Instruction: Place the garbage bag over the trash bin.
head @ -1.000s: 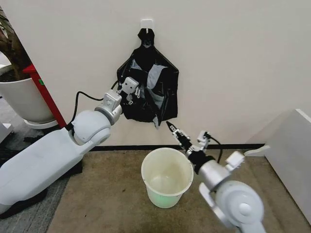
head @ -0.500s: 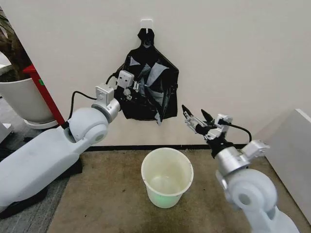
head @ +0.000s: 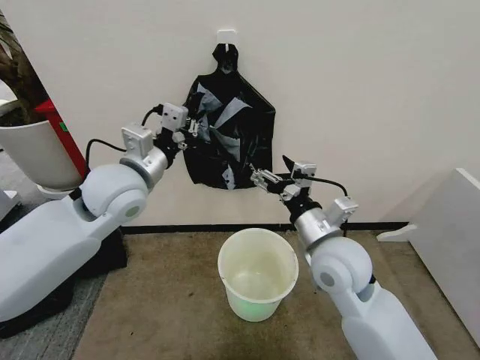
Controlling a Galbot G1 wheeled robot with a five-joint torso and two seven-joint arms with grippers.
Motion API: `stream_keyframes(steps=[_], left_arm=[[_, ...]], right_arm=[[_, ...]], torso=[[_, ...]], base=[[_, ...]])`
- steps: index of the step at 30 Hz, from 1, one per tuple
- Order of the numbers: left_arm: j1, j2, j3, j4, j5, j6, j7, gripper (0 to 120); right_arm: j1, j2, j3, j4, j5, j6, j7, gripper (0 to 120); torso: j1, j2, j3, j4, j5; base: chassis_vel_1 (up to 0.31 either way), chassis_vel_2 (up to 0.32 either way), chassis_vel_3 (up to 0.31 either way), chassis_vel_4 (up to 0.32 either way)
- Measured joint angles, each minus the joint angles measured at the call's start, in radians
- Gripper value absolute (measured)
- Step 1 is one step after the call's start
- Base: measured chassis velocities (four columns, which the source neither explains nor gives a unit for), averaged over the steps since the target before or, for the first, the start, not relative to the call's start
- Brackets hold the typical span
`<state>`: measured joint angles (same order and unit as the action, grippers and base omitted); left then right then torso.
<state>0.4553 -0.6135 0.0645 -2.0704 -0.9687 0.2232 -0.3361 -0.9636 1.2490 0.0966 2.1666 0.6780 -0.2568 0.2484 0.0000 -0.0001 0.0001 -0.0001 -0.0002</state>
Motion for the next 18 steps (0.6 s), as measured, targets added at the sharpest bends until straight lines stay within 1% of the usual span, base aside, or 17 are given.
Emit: stream_keyframes(steps=[2, 6, 8, 9, 11, 13, 18], left_arm=[[0.033, 0.008, -0.029, -0.009, -0.028, -0.024, 0.0, 0], [0.07, 0.015, -0.061, -0.023, -0.066, -0.045, 0.0, 0], [0.108, 0.019, -0.1, -0.035, -0.091, -0.069, 0.004, 0], [0.129, 0.019, -0.121, -0.041, -0.101, -0.078, 0.007, 0], [0.136, 0.019, -0.129, -0.044, -0.106, -0.083, 0.007, 0], [0.157, 0.018, -0.152, -0.052, -0.121, -0.099, 0.007, 0], [0.164, 0.01, -0.169, -0.049, -0.123, -0.11, 0.005, 0]], right_arm=[[0.011, 0.013, -0.016, -0.01, 0.001, 0.0, 0.006, 100], [0.024, 0.03, -0.036, -0.019, 0.014, -0.001, 0.022, 100], [0.047, 0.043, -0.057, -0.026, 0.035, -0.003, 0.044, 100], [0.066, 0.052, -0.071, -0.034, 0.042, -0.003, 0.061, 100], [0.075, 0.055, -0.078, -0.037, 0.044, -0.003, 0.069, 100], [0.118, 0.067, -0.104, -0.049, 0.048, -0.003, 0.091, 100], [0.18, 0.08, -0.141, -0.058, 0.027, -0.021, 0.119, 100]], torso=[[0.0, 0.0, 0.0, 0.0, 0.0], [0.0, 0.0, 0.0, 0.0001, 0.0], [0.0, 0.0, 0.0, -0.0002, 0.0], [0.0, 0.0, 0.0, 0.0, 0.0], [0.0, 0.0, 0.0, 0.0001, 0.0], [0.0, 0.0, 0.0, 0.0003, -0.0001], [0.0, 0.0, 0.0, 0.0, 0.0001]], base=[[0.0, 0.0, 0.0, 0.0], [0.0, 0.0, 0.0, 0.0], [0.0, 0.0, 0.0, 0.0], [0.0, 0.0, 0.0, 0.0], [0.0, 0.0, 0.0, 0.0], [0.0, 0.0, 0.0, 0.0], [0.0, 0.0, 0.0, 0.0]])
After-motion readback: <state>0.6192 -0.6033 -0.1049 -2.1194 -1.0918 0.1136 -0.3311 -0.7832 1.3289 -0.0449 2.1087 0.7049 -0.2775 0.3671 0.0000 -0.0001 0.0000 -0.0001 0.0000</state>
